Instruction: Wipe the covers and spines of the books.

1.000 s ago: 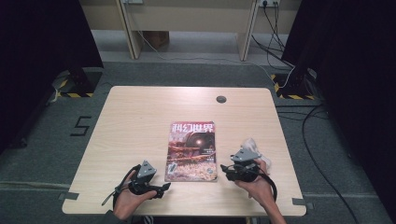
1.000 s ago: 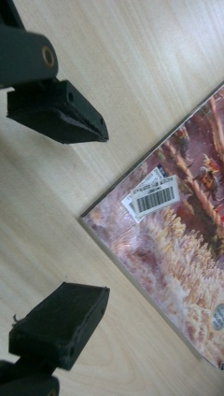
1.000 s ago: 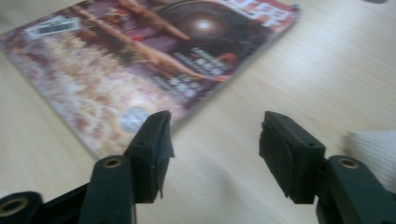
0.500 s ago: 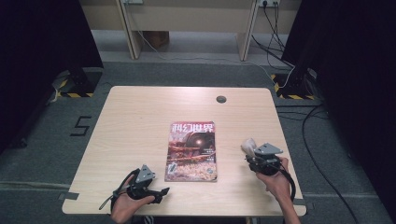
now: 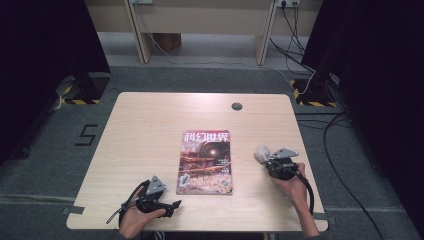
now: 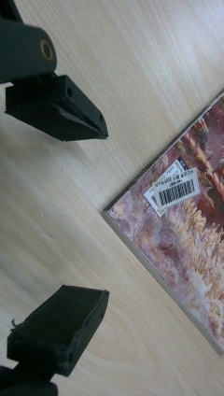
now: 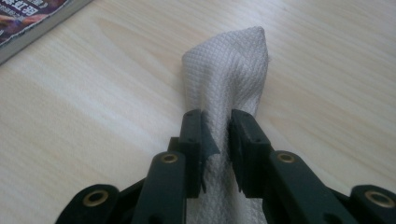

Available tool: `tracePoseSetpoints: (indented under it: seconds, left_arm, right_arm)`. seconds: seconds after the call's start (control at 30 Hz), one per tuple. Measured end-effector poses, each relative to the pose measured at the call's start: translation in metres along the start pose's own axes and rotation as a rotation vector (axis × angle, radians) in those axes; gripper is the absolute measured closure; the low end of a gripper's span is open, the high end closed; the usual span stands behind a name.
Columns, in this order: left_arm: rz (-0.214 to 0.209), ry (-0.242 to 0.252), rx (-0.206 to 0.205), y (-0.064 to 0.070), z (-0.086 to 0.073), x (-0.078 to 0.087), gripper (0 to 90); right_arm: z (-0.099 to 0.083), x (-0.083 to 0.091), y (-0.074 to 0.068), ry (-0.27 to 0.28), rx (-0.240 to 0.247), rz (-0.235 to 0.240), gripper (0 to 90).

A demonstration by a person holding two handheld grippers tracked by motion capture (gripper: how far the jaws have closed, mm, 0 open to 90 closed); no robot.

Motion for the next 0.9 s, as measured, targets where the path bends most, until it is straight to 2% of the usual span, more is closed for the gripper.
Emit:
tracePoseSetpoints:
  seconds: [0.03,0.17,0.37,0.47,0.53,0.63,0.67,0.73,0.9]
  left_arm:
    - [0.002,0.002,0.002,-0.001,0.0,0.001,17.8]
    - [0.003,0.002,0.004,-0.001,0.0,0.0,17.8]
    - [-0.002,-0.001,-0.003,0.0,0.0,0.0,17.8]
    - [-0.001,-0.001,-0.003,0.0,0.0,0.0,17.8]
    - [-0.002,-0.004,-0.005,0.0,0.0,-0.001,17.8]
    - [-0.007,-0.005,-0.009,0.0,0.0,-0.001,17.9]
    - [-0.007,-0.005,-0.009,0.0,0.0,-0.001,17.8]
    - [-0.008,-0.004,-0.009,0.001,0.0,-0.001,17.8]
    - [-0.002,0.0,-0.01,0.0,0.001,0.0,17.8]
  right_arm:
    - [0.003,-0.003,-0.001,0.004,0.015,0.0,76.0]
    - [0.013,-0.015,-0.006,0.012,0.019,0.011,75.7]
    - [0.026,-0.032,-0.006,0.026,0.005,0.011,75.2]
    - [0.031,-0.039,-0.009,0.036,-0.015,0.028,74.9]
    - [0.037,-0.045,-0.011,0.03,0.009,0.021,73.6]
    - [0.039,-0.049,-0.012,0.025,0.009,0.016,71.6]
    - [0.039,-0.049,-0.012,0.025,0.009,0.016,71.6]
    - [0.04,-0.048,-0.014,0.036,0.001,0.029,66.0]
    - [0.045,-0.034,-0.01,0.068,-0.026,0.018,53.1]
Point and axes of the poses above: each handheld gripper's, and its own axes: x roughly backward along the jaws, z roughly out of its top, y roughly to its right, the point moved 6 cm from there along -x, roughly forward along the jaws, and after that the axes turned 9 degrees about y, right-handed, at the moved point
